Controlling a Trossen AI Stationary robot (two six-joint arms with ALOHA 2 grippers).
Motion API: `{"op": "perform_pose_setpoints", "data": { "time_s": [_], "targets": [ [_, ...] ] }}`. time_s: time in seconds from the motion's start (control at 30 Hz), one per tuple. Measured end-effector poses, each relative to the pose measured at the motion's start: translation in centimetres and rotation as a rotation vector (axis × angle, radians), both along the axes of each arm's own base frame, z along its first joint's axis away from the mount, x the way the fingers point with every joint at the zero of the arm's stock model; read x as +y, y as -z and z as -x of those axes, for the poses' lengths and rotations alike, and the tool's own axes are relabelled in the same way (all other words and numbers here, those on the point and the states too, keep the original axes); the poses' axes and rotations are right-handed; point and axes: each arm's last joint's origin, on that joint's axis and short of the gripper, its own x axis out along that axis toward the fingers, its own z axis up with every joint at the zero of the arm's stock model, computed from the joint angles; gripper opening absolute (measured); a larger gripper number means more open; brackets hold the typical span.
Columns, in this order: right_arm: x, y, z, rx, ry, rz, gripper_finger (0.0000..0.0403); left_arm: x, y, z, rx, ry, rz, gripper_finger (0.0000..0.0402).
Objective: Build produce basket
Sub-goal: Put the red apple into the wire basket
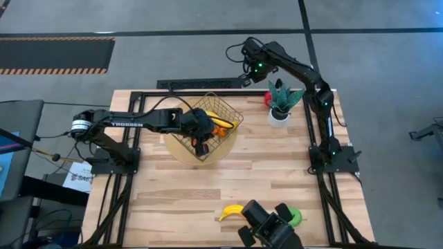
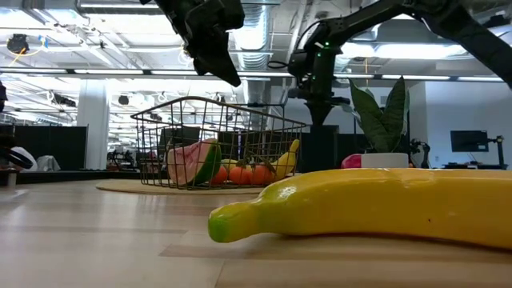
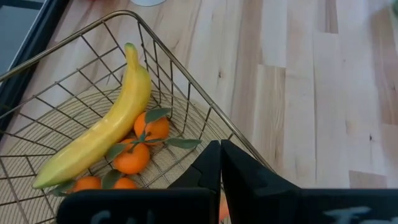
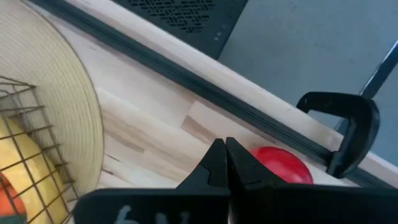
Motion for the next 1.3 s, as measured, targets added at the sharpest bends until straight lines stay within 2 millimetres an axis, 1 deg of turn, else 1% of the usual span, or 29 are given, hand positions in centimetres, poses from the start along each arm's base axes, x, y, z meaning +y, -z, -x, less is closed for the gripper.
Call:
{"op": "perform_pose_setpoints", "data": {
  "time_s": [0.27, 0.43, 0.53, 0.7, 0.77, 0.83, 0.97, 1.03, 1.3],
  "targets": [
    [1.5, 1.3, -2.1, 0.015, -0.049, -0.031, 0.0, 0.0, 0.0, 0.0, 0.002, 0.011, -0.01, 0.0],
    [1.9, 1.9, -2.6, 0.045, -0.083, -0.052, 0.0, 0.0, 0.0, 0.0, 0.007, 0.017, -0.015, 0.0],
    [2.1, 2.5, -2.4, 0.082, -0.079, -0.089, 0.0, 0.0, 0.0, 0.0, 0.008, 0.019, -0.017, 0.0],
    [2.5, 2.2, -2.8, 0.074, -0.097, -0.074, 0.0, 0.0, 0.0, 0.1, 0.011, 0.028, -0.023, 0.0],
    [2.3, 2.3, -2.6, 0.077, -0.09, -0.078, 0.0, 0.0, 0.0, 0.1, 0.012, 0.035, -0.022, 0.0],
    [1.7, 2.3, -2.0, 0.088, -0.071, -0.084, 0.0, -0.1, 0.1, 0.1, 0.011, 0.042, -0.014, 0.0],
    [0.7, 2.3, -0.5, 0.186, -0.005, -0.037, 0.0, -0.1, 0.1, 0.0, 0.01, 0.048, -0.007, 0.0],
    [0.3, 2.3, -0.1, 0.195, 0.027, -0.027, 0.0, -0.1, 0.1, 0.0, 0.01, 0.048, -0.007, 0.0],
    [0.1, 2.3, 0.1, 0.196, 0.035, -0.03, 0.0, -0.1, 0.0, 0.0, 0.009, 0.048, -0.007, 0.0]
  ]
}}
